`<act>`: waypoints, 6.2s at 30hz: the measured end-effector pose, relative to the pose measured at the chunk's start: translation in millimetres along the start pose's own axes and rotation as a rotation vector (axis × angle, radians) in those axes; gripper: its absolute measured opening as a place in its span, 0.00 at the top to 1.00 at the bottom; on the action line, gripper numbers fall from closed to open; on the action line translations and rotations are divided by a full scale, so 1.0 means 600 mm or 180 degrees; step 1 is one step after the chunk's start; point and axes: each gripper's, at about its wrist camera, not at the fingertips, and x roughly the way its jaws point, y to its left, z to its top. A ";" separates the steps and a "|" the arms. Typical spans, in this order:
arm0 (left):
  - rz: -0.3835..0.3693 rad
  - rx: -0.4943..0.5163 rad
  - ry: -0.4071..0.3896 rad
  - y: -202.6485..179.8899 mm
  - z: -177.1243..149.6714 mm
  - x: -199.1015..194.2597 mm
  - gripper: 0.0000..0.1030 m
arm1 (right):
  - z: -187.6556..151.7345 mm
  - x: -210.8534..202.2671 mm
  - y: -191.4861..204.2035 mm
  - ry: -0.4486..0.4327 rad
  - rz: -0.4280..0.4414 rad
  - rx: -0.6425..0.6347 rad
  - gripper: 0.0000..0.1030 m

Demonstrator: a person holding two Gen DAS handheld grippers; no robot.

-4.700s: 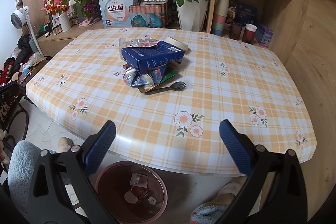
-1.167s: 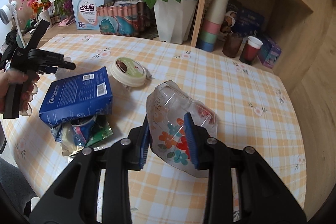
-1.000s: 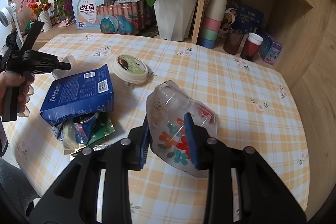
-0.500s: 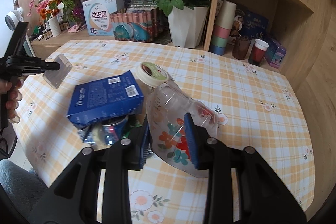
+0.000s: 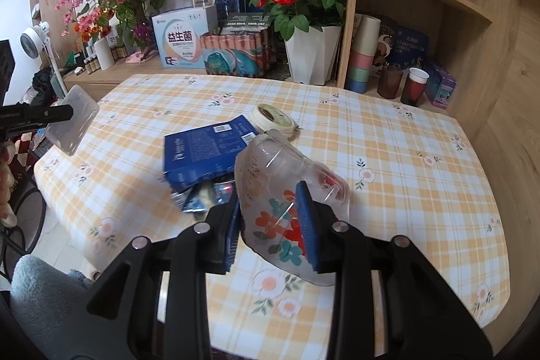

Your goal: Collect trash

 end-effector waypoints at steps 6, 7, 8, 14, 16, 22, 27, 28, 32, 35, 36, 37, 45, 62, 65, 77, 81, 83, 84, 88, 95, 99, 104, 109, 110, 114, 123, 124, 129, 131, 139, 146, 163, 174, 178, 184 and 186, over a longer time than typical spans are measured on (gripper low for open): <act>-0.0053 0.0161 -0.0113 -0.047 -0.050 -0.072 0.75 | -0.034 -0.065 0.027 -0.0071 0.0075 0.0013 0.67; -0.0070 0.0186 -0.0133 -0.055 -0.059 -0.085 0.75 | -0.040 -0.076 0.032 -0.0086 0.0088 0.0011 0.67; -0.0084 0.0209 -0.0150 -0.062 -0.070 -0.097 0.75 | -0.045 -0.088 0.038 -0.0098 0.0101 0.0004 0.67; -0.0166 0.0251 -0.0213 -0.094 -0.129 -0.153 0.75 | -0.081 -0.142 0.070 -0.0114 0.0193 -0.0020 0.67; -0.0201 0.0230 -0.0214 -0.100 -0.149 -0.168 0.75 | -0.095 -0.160 0.081 -0.0117 0.0227 -0.0020 0.67; -0.0286 0.0201 -0.0194 -0.111 -0.200 -0.204 0.75 | -0.139 -0.194 0.114 0.0010 0.0359 -0.0060 0.67; -0.0322 0.0194 -0.0233 -0.114 -0.224 -0.228 0.75 | -0.174 -0.197 0.141 0.0153 0.0448 -0.0120 0.67; -0.0320 0.0196 -0.0250 -0.115 -0.228 -0.231 0.75 | -0.182 -0.196 0.148 0.0200 0.0487 -0.0121 0.67; -0.0332 0.0146 -0.0245 -0.110 -0.240 -0.236 0.75 | -0.202 -0.189 0.162 0.0352 0.0617 -0.0121 0.67; -0.0323 0.0110 -0.0233 -0.104 -0.242 -0.232 0.75 | -0.214 -0.177 0.169 0.0505 0.0720 -0.0103 0.67; -0.0325 0.0095 -0.0224 -0.103 -0.243 -0.230 0.75 | -0.218 -0.173 0.171 0.0552 0.0754 -0.0093 0.67; -0.0325 0.0083 -0.0214 -0.101 -0.243 -0.228 0.75 | -0.223 -0.168 0.174 0.0608 0.0792 -0.0084 0.67; -0.0309 0.0016 -0.0122 -0.087 -0.253 -0.206 0.75 | -0.259 -0.120 0.196 0.0967 0.0973 -0.0115 0.66; -0.0263 -0.0022 0.0099 -0.076 -0.269 -0.164 0.75 | -0.248 -0.093 0.164 0.0756 0.0813 0.0126 0.07; -0.0270 -0.0009 0.0147 -0.081 -0.272 -0.157 0.75 | -0.230 -0.104 0.139 0.0607 0.0631 0.0184 0.05; -0.0307 0.0126 0.0388 -0.113 -0.284 -0.125 0.75 | -0.186 -0.150 0.037 0.0038 -0.0043 0.0474 0.05; -0.0316 0.0212 0.0450 -0.129 -0.288 -0.116 0.75 | -0.183 -0.166 0.020 -0.0108 -0.0085 0.0527 0.05; -0.0320 0.0259 0.0484 -0.138 -0.290 -0.111 0.75 | -0.182 -0.172 0.014 -0.0119 -0.0082 0.0522 0.05; -0.0325 0.0285 0.0497 -0.143 -0.291 -0.108 0.75 | -0.182 -0.174 0.012 -0.0122 -0.0092 0.0513 0.05; -0.0361 0.0429 0.0587 -0.162 -0.295 -0.100 0.44 | -0.181 -0.182 0.005 -0.0160 -0.0113 0.0511 0.05; -0.0174 0.0588 0.0345 -0.165 -0.284 -0.119 0.23 | -0.185 -0.184 0.006 -0.0138 -0.0150 0.0467 0.05; -0.0021 0.0571 0.0196 -0.148 -0.272 -0.130 0.19 | -0.185 -0.180 0.012 -0.0120 -0.0130 0.0440 0.05; 0.0071 0.0484 0.0078 -0.127 -0.261 -0.140 0.18 | -0.186 -0.174 0.018 -0.0088 -0.0094 0.0415 0.05; 0.0213 0.0491 -0.0044 -0.113 -0.252 -0.147 0.17 | -0.186 -0.169 0.018 -0.0072 -0.0085 0.0448 0.05; 0.0243 0.0498 -0.0073 -0.110 -0.251 -0.148 0.17 | -0.185 -0.169 0.017 -0.0072 -0.0086 0.0450 0.05; 0.0323 0.0503 -0.0147 -0.100 -0.242 -0.149 0.15 | -0.179 -0.162 0.014 -0.0009 -0.0023 0.0485 0.05; 0.0426 0.0701 -0.0162 -0.096 -0.222 -0.133 0.15 | -0.167 -0.132 0.021 0.0145 -0.0233 0.0351 0.05; 0.0426 0.0729 -0.0155 -0.097 -0.220 -0.129 0.15 | -0.165 -0.129 0.020 0.0152 -0.0240 0.0356 0.05; 0.0375 0.0869 -0.0087 -0.111 -0.201 -0.097 0.15 | -0.155 -0.108 0.008 0.0199 -0.0247 0.0393 0.05; 0.0352 0.0942 -0.0057 -0.120 -0.189 -0.076 0.15 | -0.151 -0.096 0.000 0.0217 -0.0262 0.0402 0.05; 0.0379 0.1366 0.0208 -0.167 -0.127 0.071 0.19 | -0.136 -0.037 -0.039 0.0300 -0.0210 0.0502 0.05; 0.0629 0.1798 0.0585 -0.197 -0.086 0.241 0.30 | -0.136 0.008 -0.088 0.0334 -0.0156 0.0695 0.05; 0.1069 0.2299 0.0915 -0.211 -0.064 0.368 0.44 | -0.155 0.047 -0.163 0.0396 -0.0171 0.0908 0.05; 0.0790 0.1806 0.0570 -0.168 0.033 0.264 0.78 | -0.142 0.037 -0.153 0.0377 -0.0140 0.0833 0.06; 0.0750 0.1403 0.0553 -0.110 0.056 0.222 0.81 | -0.131 0.042 -0.133 0.0403 -0.0085 0.0748 0.06; 0.0675 0.0974 0.0600 -0.031 0.045 0.167 0.83 | -0.115 0.061 -0.096 0.0453 0.0035 0.0622 0.06; 0.0664 0.0887 0.0614 -0.012 0.039 0.162 0.83 | -0.108 0.072 -0.077 0.0484 0.0060 0.0521 0.07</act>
